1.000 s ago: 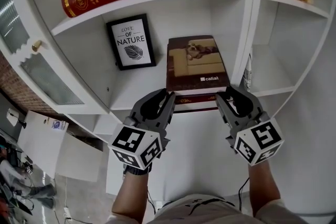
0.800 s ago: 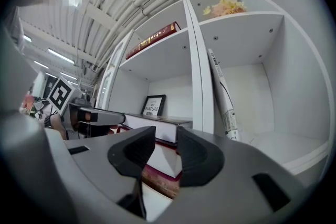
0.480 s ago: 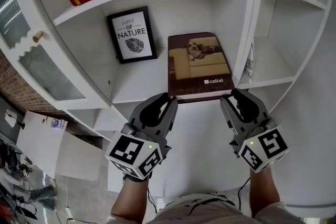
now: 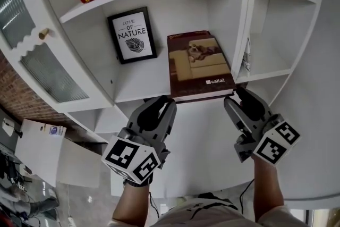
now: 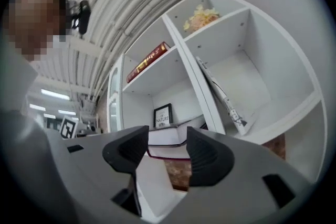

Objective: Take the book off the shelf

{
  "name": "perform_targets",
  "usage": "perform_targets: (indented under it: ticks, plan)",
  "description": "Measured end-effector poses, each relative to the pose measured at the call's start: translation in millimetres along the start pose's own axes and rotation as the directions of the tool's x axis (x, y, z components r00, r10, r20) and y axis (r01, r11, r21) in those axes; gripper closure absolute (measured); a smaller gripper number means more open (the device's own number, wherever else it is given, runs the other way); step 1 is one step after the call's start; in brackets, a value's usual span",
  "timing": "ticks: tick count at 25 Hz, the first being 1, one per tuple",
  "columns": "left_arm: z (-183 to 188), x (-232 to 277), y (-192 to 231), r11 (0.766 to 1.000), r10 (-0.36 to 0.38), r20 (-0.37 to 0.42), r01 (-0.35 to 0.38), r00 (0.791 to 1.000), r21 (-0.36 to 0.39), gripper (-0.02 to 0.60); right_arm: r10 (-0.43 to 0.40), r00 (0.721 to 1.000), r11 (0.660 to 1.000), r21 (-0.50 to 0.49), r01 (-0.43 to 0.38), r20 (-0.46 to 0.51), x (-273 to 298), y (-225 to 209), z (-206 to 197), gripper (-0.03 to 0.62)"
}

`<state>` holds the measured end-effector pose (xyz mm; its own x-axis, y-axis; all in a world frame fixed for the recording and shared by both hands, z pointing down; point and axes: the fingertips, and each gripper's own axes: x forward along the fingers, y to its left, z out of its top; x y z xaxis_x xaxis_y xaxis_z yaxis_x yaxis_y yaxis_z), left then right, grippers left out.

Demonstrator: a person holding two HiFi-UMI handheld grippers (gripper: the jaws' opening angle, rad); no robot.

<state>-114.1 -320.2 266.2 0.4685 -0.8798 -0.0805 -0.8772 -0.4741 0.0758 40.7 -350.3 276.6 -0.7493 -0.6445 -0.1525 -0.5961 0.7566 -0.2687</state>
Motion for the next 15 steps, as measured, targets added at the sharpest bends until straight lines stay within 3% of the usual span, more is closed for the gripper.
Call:
perform_targets:
  ticks: [3,7,10,15]
  plan:
    - [7.9,-3.1,2.6,1.000,0.015,0.034,-0.015,0.999,0.009,0.494,0.036,0.998,0.963,0.264,-0.047,0.047,1.7,-11.2,5.1,0.344]
    - [14.2,-1.1,-1.5,0.998,0.023,0.067,-0.027,0.997,0.052,0.494,0.080,0.991,0.851,0.511,-0.122,0.104,10.3,-21.1,4.5,0.315]
    - [15.2,3.6,-3.6,0.998,0.019,0.074,-0.023,0.997,0.060,0.494,0.112,0.985,0.764,0.623,-0.168,0.129,18.7,-22.4,2.2,0.313]
    - [15.6,9.1,-2.9,0.999,0.008,0.079,-0.012,0.997,0.047,0.494,0.152,0.980,0.660,0.724,-0.200,0.132,32.5,-22.3,-3.7,0.313]
